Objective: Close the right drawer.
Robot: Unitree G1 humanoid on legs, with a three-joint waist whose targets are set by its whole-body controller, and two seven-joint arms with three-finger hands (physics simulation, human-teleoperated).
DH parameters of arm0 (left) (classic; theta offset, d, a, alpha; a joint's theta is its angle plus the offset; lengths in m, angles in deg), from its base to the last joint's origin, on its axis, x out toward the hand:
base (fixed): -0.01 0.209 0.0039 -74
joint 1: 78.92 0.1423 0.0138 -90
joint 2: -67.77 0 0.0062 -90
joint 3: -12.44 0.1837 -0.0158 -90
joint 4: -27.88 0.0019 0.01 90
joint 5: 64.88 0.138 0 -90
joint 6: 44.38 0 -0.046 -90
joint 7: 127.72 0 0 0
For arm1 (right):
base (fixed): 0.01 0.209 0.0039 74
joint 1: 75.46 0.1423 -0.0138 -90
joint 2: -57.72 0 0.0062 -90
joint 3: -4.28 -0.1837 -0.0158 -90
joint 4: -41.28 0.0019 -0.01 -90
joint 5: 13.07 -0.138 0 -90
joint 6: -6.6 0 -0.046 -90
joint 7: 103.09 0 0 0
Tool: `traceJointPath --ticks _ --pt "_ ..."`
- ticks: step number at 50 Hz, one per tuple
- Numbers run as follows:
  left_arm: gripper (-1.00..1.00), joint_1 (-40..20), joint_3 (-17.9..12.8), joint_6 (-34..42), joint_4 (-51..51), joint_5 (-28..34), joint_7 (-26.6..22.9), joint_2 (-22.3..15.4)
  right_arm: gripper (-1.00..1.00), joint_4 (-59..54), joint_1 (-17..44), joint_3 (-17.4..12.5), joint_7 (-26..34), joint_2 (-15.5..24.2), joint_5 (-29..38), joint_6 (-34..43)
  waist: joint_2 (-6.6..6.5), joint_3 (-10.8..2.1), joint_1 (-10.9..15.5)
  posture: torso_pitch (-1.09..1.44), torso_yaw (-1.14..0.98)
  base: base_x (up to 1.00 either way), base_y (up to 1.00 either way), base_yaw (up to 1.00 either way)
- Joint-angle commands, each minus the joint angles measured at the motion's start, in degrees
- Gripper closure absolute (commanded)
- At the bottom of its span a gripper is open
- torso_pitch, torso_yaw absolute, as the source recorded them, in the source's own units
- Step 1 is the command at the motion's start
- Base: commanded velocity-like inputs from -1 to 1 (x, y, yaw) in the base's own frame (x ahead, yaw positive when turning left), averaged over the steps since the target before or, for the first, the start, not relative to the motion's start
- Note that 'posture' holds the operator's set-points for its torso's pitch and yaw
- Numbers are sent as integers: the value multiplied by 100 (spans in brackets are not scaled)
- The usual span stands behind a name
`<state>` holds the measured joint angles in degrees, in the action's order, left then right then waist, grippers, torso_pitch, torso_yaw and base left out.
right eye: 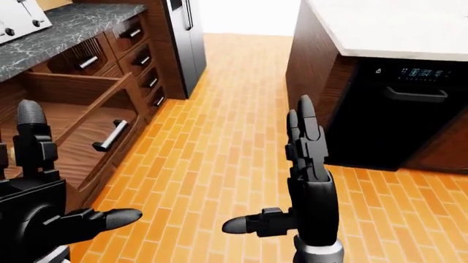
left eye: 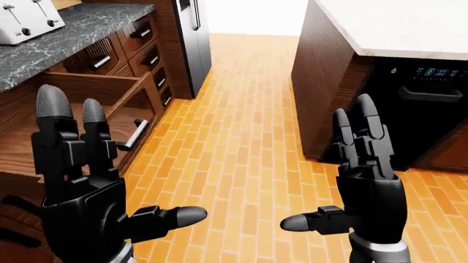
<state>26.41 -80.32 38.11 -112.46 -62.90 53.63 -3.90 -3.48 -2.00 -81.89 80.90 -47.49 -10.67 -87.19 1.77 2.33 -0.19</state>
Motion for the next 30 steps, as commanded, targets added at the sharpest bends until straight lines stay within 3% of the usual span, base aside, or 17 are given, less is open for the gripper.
traceJointPath --ticks 1,4,7,10,11,12,13,20,21,23,25,28,30 --pt "-100 -66 -31 -149 -260 -15 20 -21 -100 294 79 33 -3 -14 -22 -183 64 -87 5 0 0 0 27 0" --pt "-100 -71 -41 -147 -262 -24 15 -21 -100 288 94 11 -5 -18 -93 -146 65 -29 17 0 0 0 23 0" --pt "-100 -72 -45 -151 -253 -32 12 -19 -100 274 98 14 2 -14 -84 -146 -213 52 -15 0 0 0 14 0" --pt "-100 -66 -42 -153 -252 -35 7 -18 -100 281 100 25 2 -15 -80 -130 -626 -55 -25 0 0 0 21 0" --pt "-100 -67 -44 -150 -255 -33 8 -18 -100 287 102 22 -1 -16 -83 -117 -578 -82 -19 0 0 0 23 0" --pt "-100 -67 -43 -146 -263 -36 8 -17 -100 290 104 25 -1 -13 -72 -112 -494 -11 41 0 0 0 23 0" --pt "-100 -69 -43 -144 -255 -33 9 -17 -100 291 106 17 -5 -16 -85 -107 -500 37 17 0 0 0 23 0" --pt "-100 -54 -25 -169 -243 -20 10 -18 -100 281 102 29 -7 -13 -51 -87 -172 53 -12 0 0 0 25 0" --pt "-100 -53 -22 -174 -236 -19 10 -18 -100 281 104 27 -9 -14 -57 -78 -91 68 -15 0 0 0 48 0" --pt "-100 -51 -25 -177 -236 -24 10 -18 -100 276 99 40 -12 -15 -40 -86 267 19 -36 0 0 0 48 0" --pt "-100 -57 -26 -173 -234 -26 9 -20 -100 273 103 44 -16 -14 -36 -85 134 49 -105 0 0 0 48 0" --pt "-100 -58 -25 -172 -239 -25 10 -20 -100 267 106 42 -22 -13 -33 -92 115 -55 -101 0 0 0 48 0" --pt "-100 -55 -20 -176 -233 -22 10 -20 -100 253 103 44 -18 -9 -36 -101 16 -20 -99 0 0 0 47 0"
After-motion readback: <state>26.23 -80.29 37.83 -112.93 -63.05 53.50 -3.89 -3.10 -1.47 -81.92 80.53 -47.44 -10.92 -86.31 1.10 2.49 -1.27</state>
